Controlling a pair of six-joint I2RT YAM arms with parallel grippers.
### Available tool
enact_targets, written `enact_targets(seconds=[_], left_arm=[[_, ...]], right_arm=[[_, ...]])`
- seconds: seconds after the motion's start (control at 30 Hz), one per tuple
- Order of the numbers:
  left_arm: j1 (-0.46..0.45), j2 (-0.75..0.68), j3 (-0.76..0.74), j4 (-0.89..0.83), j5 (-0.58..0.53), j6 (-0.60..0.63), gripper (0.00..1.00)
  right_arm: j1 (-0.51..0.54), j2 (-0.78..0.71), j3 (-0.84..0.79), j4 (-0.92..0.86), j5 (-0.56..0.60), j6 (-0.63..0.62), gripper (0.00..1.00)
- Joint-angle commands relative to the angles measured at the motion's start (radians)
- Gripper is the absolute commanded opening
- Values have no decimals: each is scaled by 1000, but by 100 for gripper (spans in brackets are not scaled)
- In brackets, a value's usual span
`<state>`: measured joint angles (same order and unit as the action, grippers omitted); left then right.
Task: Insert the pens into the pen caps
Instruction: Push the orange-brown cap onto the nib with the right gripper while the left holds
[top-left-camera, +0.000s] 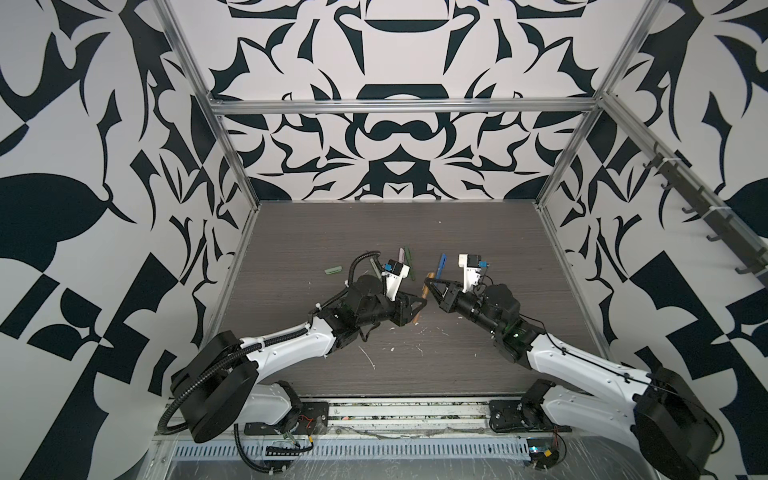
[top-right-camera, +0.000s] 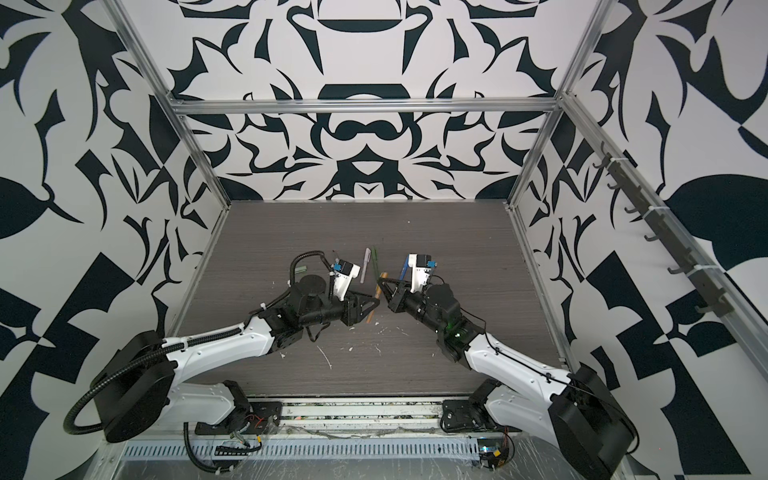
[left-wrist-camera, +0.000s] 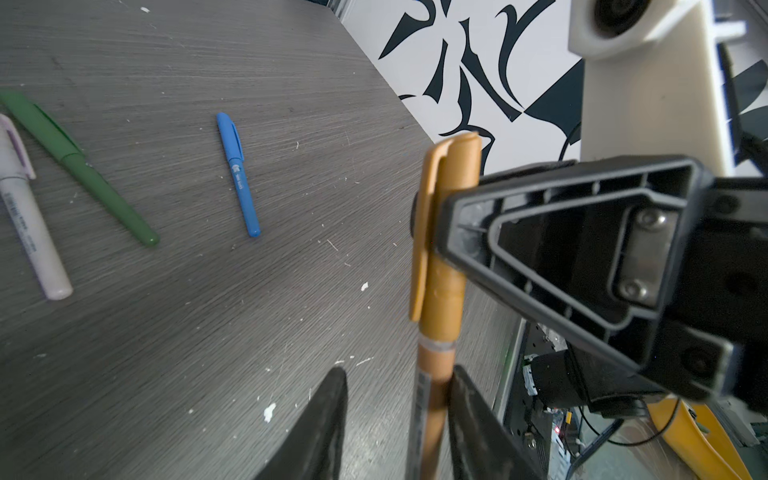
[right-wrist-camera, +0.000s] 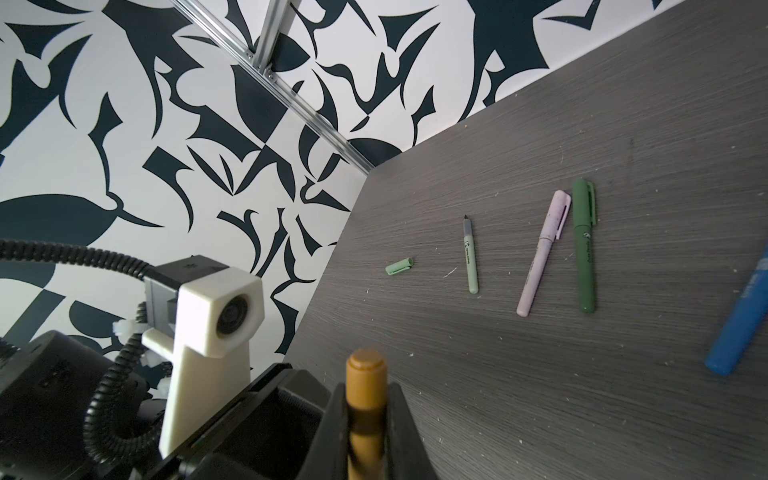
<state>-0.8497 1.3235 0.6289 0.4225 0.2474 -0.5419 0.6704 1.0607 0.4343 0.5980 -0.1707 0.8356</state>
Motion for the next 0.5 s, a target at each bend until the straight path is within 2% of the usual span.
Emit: enact_targets(seconds=[0.0,0.33,0.47], left_arm=[[8,-29,-16,-22,50,17,46],[7,-16,-21,-40,162,43,48],[8,-12,-30,-19,183,42,40]], right_arm=[[5,-21,44,30,10,-19,0],[5,-12,63,34,22,-24,0],[5,-1,74,33,10,-19,0]])
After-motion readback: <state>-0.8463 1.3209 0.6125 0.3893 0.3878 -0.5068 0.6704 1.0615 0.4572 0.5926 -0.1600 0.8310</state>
